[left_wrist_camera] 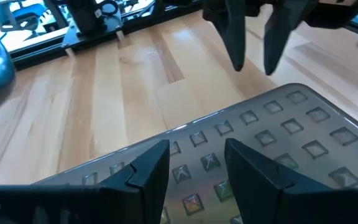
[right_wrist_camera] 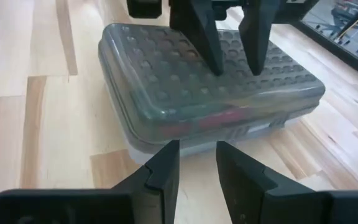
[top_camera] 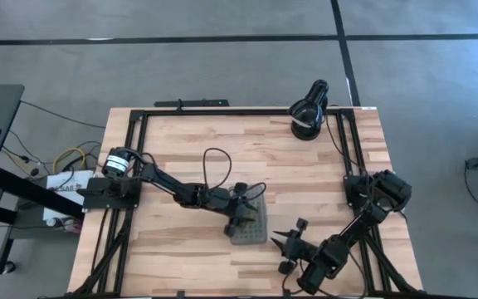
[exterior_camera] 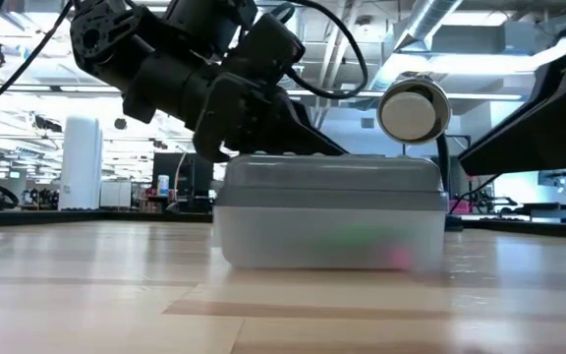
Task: Pick & place school supplies into a supply box
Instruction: Close the transparent supply box
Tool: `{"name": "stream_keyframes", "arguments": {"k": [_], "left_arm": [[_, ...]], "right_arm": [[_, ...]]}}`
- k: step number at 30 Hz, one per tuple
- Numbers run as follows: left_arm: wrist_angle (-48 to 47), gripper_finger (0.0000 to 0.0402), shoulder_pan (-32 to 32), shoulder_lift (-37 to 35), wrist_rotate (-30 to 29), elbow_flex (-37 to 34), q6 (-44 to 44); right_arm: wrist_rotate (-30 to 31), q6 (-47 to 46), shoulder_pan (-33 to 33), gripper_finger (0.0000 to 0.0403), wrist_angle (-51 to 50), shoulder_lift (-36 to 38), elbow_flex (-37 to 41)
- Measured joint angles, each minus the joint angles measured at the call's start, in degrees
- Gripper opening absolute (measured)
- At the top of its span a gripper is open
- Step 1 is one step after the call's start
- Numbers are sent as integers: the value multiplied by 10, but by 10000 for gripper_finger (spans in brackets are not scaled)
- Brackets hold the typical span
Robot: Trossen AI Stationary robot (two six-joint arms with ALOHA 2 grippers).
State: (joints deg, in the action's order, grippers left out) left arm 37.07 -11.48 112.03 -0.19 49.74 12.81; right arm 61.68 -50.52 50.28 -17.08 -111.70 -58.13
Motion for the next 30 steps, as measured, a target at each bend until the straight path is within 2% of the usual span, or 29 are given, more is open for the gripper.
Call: {"name": "stream_keyframes", "arguments": {"k": [8,14,23,30], "left_arm": [[-63,153,-24,-38,-7,-1,3],[-155,153,-40,-66,-74,0,-7],[-263,153,-56,-103,-118,0,-50],[-229,153,-73,-106,-134,-5,-26]], "right_arm": [[-1,0,-15,101,4,0,0],[-17,44,-25,101,50,0,0],[-32,100,-28,101,93,0,-1],[-33,101,-33,101,94,0,-1]]}}
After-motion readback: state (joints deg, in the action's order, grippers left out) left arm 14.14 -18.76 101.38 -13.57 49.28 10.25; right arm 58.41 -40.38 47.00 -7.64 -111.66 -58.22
